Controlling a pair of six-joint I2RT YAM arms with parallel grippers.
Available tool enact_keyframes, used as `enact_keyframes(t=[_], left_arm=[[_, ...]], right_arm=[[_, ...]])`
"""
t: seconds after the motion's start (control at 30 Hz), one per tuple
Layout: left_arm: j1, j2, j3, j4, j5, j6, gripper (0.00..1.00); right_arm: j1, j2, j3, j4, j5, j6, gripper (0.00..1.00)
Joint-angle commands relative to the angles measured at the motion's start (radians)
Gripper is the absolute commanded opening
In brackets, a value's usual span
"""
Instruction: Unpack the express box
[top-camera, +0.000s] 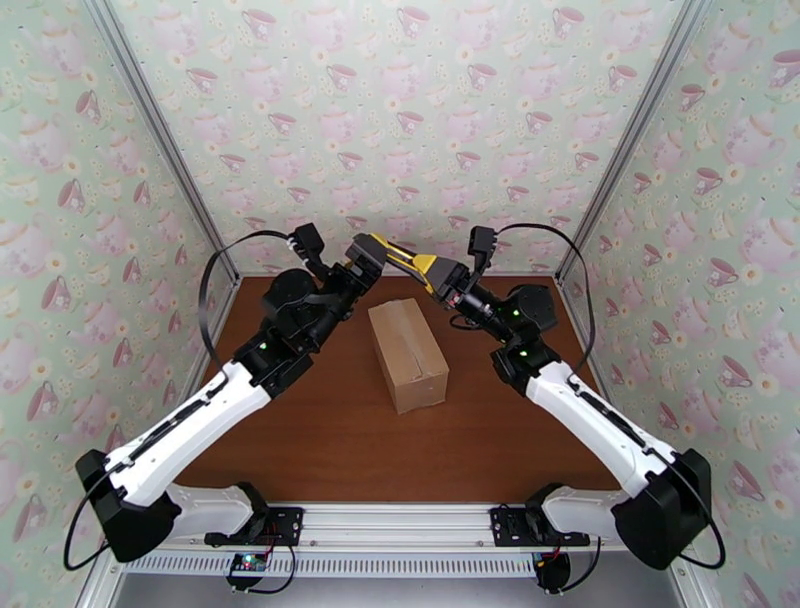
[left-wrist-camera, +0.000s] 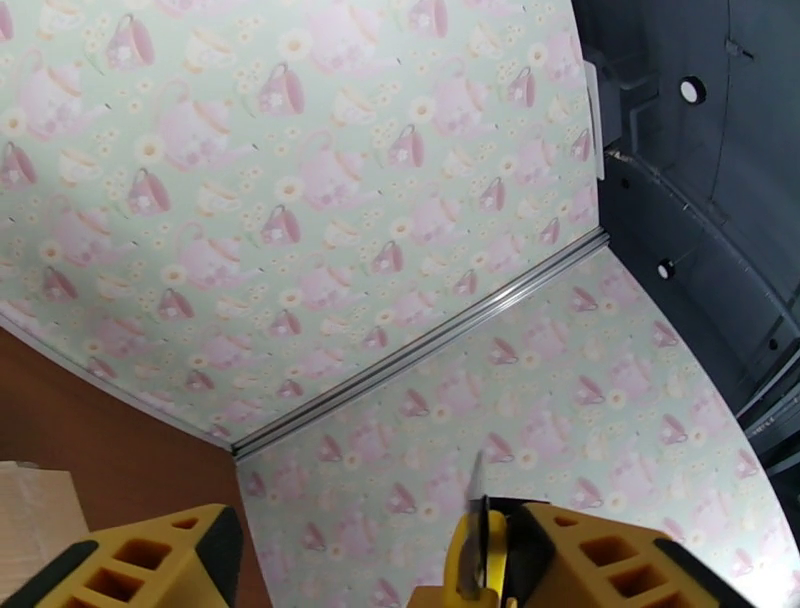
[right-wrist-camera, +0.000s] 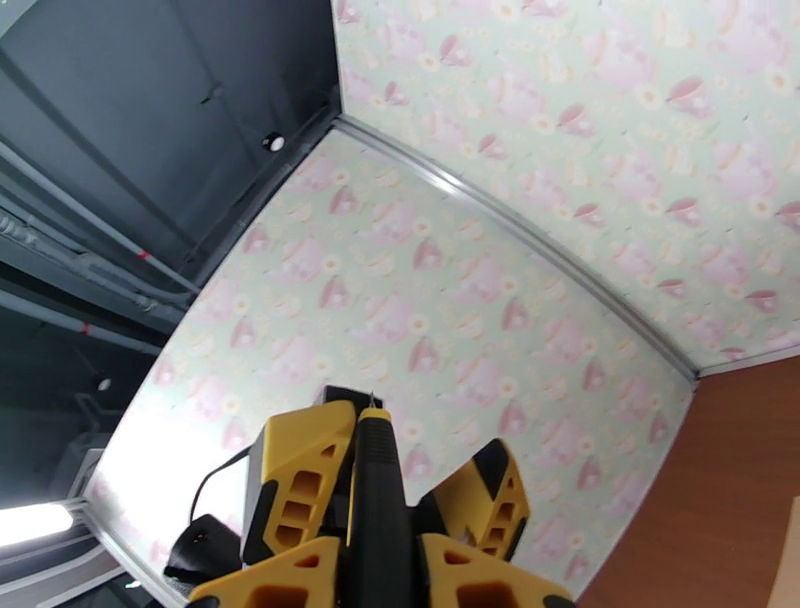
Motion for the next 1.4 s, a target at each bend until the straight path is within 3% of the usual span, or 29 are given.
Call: enact_keyframes(t=[0.0, 0.23, 0.5, 0.67, 0.87, 1.03, 1.17, 1.37], left_arm=[[0.023, -0.089, -0.042, -0.050, -0.032, 0.022, 0.80], [0.107, -0.204, -0.070, -0.254, -0.031, 0.085, 0.80], [0.208, -0.120, -0.075, -0.407, 0.072, 0.138, 0.77], [0.263, 0.043, -0.030, -0.427, 0.157, 0.201, 0.76], [0.314, 0.267, 0.075, -0.387, 0.192, 0.285, 0.74], [0.350, 0.475, 0.229, -0.384, 0.197, 0.368, 0.72], [0.364, 0.689, 0.452, -0.456, 0.238, 0.445, 0.71], [0.376, 0.939, 0.700, -0.537, 0.367, 0.502, 0.65]], right_arm=[[-0.004, -0.049, -0.001, -0.149, 0.065, -0.135, 0.00], [-0.003, -0.107, 0.003, -0.417, 0.175, -0.320, 0.00], [-0.003, -0.177, 0.057, -0.711, 0.346, -0.494, 0.00], [-0.002, -0.215, 0.114, -0.935, 0.488, -0.589, 0.00], [-0.002, -0.238, 0.120, -1.044, 0.570, -0.649, 0.00], [-0.004, -0.256, 0.099, -1.052, 0.610, -0.691, 0.00], [-0.004, -0.257, 0.092, -1.027, 0.608, -0.715, 0.00], [-0.004, -0.224, 0.126, -1.020, 0.571, -0.731, 0.00]])
